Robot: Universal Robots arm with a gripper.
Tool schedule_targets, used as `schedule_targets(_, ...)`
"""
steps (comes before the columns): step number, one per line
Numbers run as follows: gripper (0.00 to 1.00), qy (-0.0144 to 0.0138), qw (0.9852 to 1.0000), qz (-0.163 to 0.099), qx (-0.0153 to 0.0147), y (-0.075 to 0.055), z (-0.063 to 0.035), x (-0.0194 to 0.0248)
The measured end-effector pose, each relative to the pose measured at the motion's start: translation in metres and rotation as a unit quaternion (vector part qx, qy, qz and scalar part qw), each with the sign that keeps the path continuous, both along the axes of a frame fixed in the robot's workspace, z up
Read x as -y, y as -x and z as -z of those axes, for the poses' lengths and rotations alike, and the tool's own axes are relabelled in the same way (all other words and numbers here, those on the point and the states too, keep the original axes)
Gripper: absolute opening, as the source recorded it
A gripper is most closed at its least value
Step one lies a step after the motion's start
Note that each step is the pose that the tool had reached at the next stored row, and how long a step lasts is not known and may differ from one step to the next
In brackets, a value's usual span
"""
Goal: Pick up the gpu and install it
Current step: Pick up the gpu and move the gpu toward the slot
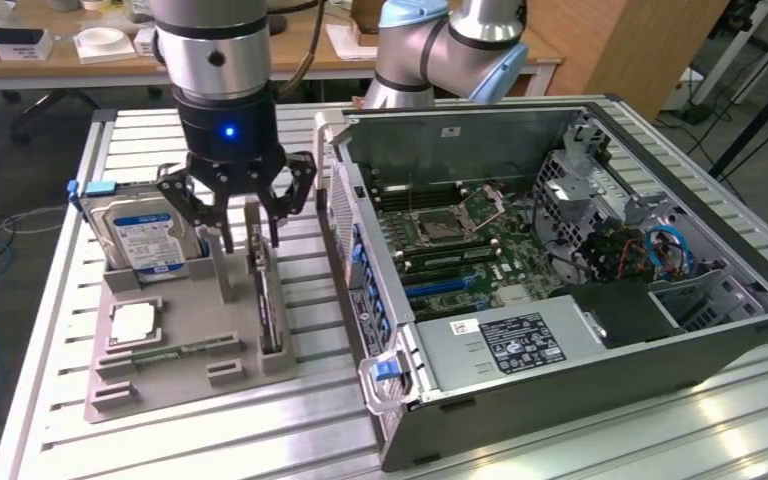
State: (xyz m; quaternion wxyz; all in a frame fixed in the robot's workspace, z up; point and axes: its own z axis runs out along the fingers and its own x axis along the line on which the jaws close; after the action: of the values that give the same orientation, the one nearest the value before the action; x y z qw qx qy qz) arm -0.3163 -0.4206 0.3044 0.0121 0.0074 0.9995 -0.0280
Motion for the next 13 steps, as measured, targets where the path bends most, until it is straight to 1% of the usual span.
schedule_targets(7,0.51,0.0,1.0,0.0,0.0,0.0,0.0127,0.0016)
schedule_targets(13,0.51,0.0,1.0,0.0,0.0,-0.001,0.0237,0.0046)
